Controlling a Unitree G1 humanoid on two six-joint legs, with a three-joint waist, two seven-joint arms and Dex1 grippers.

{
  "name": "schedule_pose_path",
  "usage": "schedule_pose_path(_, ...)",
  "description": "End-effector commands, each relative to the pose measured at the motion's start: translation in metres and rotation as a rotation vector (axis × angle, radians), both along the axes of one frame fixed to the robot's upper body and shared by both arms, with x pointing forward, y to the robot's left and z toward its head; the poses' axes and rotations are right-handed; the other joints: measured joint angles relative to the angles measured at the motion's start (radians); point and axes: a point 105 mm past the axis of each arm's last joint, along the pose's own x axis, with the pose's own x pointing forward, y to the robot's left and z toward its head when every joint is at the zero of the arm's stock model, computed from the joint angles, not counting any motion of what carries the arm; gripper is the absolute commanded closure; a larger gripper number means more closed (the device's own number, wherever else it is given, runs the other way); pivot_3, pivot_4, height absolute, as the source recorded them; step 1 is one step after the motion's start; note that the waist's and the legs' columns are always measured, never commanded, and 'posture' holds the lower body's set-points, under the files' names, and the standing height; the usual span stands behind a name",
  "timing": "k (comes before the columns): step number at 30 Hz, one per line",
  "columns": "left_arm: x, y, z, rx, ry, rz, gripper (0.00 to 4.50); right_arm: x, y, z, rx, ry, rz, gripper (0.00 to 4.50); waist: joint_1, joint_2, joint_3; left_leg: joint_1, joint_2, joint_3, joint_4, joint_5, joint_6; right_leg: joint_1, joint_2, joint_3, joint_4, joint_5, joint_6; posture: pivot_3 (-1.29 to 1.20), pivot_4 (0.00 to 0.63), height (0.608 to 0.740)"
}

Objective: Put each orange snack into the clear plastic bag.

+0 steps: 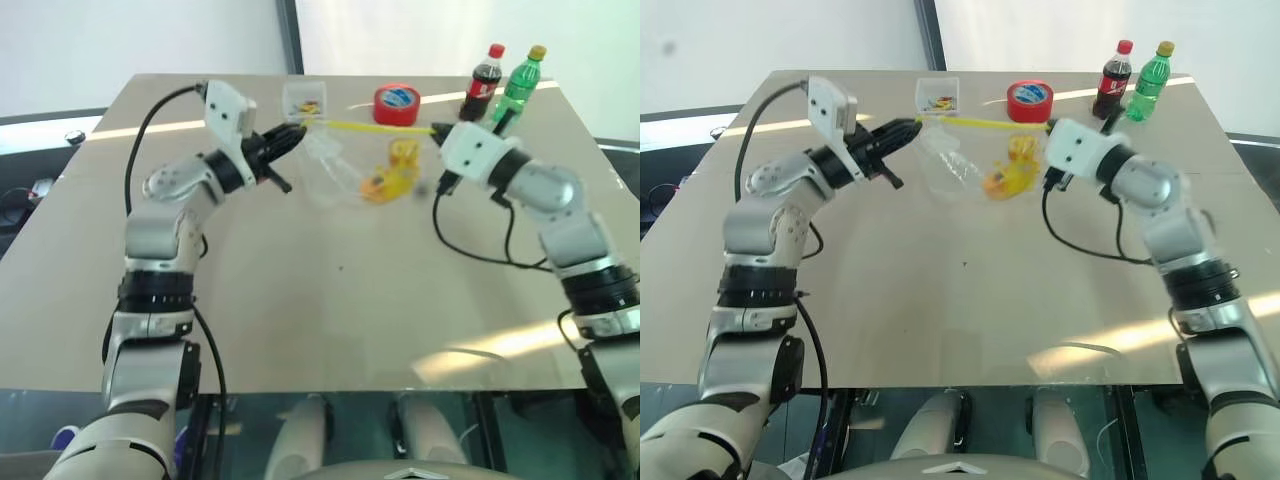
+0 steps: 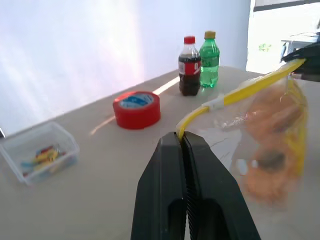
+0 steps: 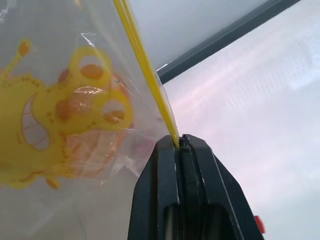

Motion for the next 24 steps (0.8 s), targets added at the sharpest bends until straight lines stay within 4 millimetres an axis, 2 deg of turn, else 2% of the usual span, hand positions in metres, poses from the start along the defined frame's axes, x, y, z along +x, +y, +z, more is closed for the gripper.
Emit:
schedule_pose_path(1,-0.007,0.012,-0.014,0.106,-0.074,0.025,4.50,-0.012,-0.024,0.005,-0.018,-0.033,-0.062,4.43,-0.003,0.000,0.000,-0.001,0.000,0.000,0.000,0.000,0.000,-0.001,0.000,0.000,-0.001,0.000,0.000,0.00,0.150,0.740)
schedule_pose_path(3,-0.019,0.009,-0.027,0.101,-0.061,-0.004,4.50,-0.024,-0.024,-0.011,-0.023,-0.007,-0.067,4.43,-0.004,0.000,0.000,-0.004,0.001,0.001,0.000,0.000,0.000,-0.004,0.000,0.001,-0.001,0.000,0.000,0.00,0.150,0.740)
schedule_pose_path(5,-0.040,0.006,-0.053,0.204,-0.051,-0.060,4.50,-0.040,-0.022,-0.040,0.016,0.091,-0.071,4.43,-0.002,0.000,-0.001,-0.015,0.001,0.000,0.004,0.000,0.000,-0.015,0.000,0.001,0.004,0.000,0.000,0.00,0.150,0.740)
schedule_pose_path(8,-0.069,0.014,-0.093,0.294,0.041,-0.108,4.50,-0.065,-0.010,-0.085,0.086,0.268,-0.064,4.43,-0.001,0.000,-0.001,-0.015,0.003,0.001,0.001,0.000,0.000,-0.016,-0.003,0.002,0.004,0.000,0.000,0.00,0.150,0.740)
schedule_pose_path(10,-0.080,0.016,-0.105,0.357,0.049,-0.127,4.50,-0.073,-0.006,-0.101,0.114,0.331,-0.078,4.43,0.000,0.000,-0.001,-0.014,0.003,0.002,0.002,0.000,0.000,-0.016,-0.003,0.002,0.006,0.000,0.000,0.00,0.150,0.740)
schedule_pose_path(13,-0.085,0.018,-0.111,0.391,0.023,-0.130,4.50,-0.093,0.000,-0.129,0.111,0.488,-0.056,4.43,0.011,0.001,0.000,-0.009,0.002,-0.001,0.004,0.000,0.006,-0.009,0.000,-0.001,0.005,0.005,-0.001,0.00,0.150,0.740)
schedule_pose_path(14,-0.085,0.017,-0.112,0.400,0.013,-0.131,4.50,-0.097,0.000,-0.132,0.112,0.515,-0.049,4.43,0.017,0.001,0.000,-0.006,0.002,-0.002,0.004,0.000,0.006,-0.006,0.001,-0.003,0.004,0.005,-0.001,0.00,0.150,0.740)
schedule_pose_path(15,-0.086,0.016,-0.111,0.400,0.000,-0.132,4.50,-0.099,-0.003,-0.129,0.118,0.519,-0.056,4.03,0.020,0.002,0.001,0.002,0.002,-0.002,0.004,0.000,0.006,0.004,0.000,-0.004,0.002,0.005,-0.001,0.00,0.150,0.740)
schedule_pose_path(16,-0.086,0.016,-0.110,0.397,-0.009,-0.131,4.50,-0.099,-0.006,-0.128,0.122,0.519,-0.065,3.88,0.023,0.003,0.001,0.008,0.002,-0.002,0.004,0.000,0.006,0.010,0.000,-0.004,0.001,0.005,-0.001,0.00,0.150,0.740)
schedule_pose_path(17,-0.086,0.015,-0.109,0.392,-0.022,-0.128,4.50,-0.102,-0.009,-0.126,0.118,0.521,-0.066,3.56,0.023,0.003,0.001,0.015,0.002,-0.002,0.002,0.000,0.006,0.018,0.000,-0.004,-0.003,0.005,-0.001,0.00,0.150,0.740)
schedule_pose_path(18,-0.086,0.013,-0.106,0.392,-0.053,-0.120,4.50,-0.104,-0.012,-0.121,0.111,0.499,-0.072,2.96,0.023,0.003,0.001,0.015,0.002,-0.002,0.002,0.000,0.006,0.018,0.001,-0.004,-0.003,0.005,-0.001,0.00,0.150,0.740)
schedule_pose_path(20,-0.085,0.009,-0.098,0.379,-0.114,-0.107,4.50,-0.117,-0.010,-0.109,0.089,0.490,-0.024,2.43,0.027,0.003,0.001,0.014,0.002,-0.003,0.002,0.000,0.006,0.017,0.000,-0.004,-0.003,0.005,-0.001,0.00,0.150,0.740)
schedule_pose_path(22,-0.084,0.006,-0.091,0.370,-0.151,-0.106,4.50,-0.126,0.001,-0.093,0.103,0.470,0.041,2.43,0.027,0.003,0.002,0.012,0.002,-0.005,0.002,0.000,0.006,0.016,0.001,-0.006,-0.003,0.005,-0.001,0.00,0.150,0.740)
schedule_pose_path(24,-0.082,0.002,-0.084,0.362,-0.177,-0.109,4.50,-0.129,0.022,-0.070,0.115,0.422,0.139,2.43,0.018,0.003,0.002,0.011,0.003,-0.005,0.002,0.000,0.006,0.015,0.001,-0.006,-0.004,0.005,-0.001,0.00,0.150,0.740)
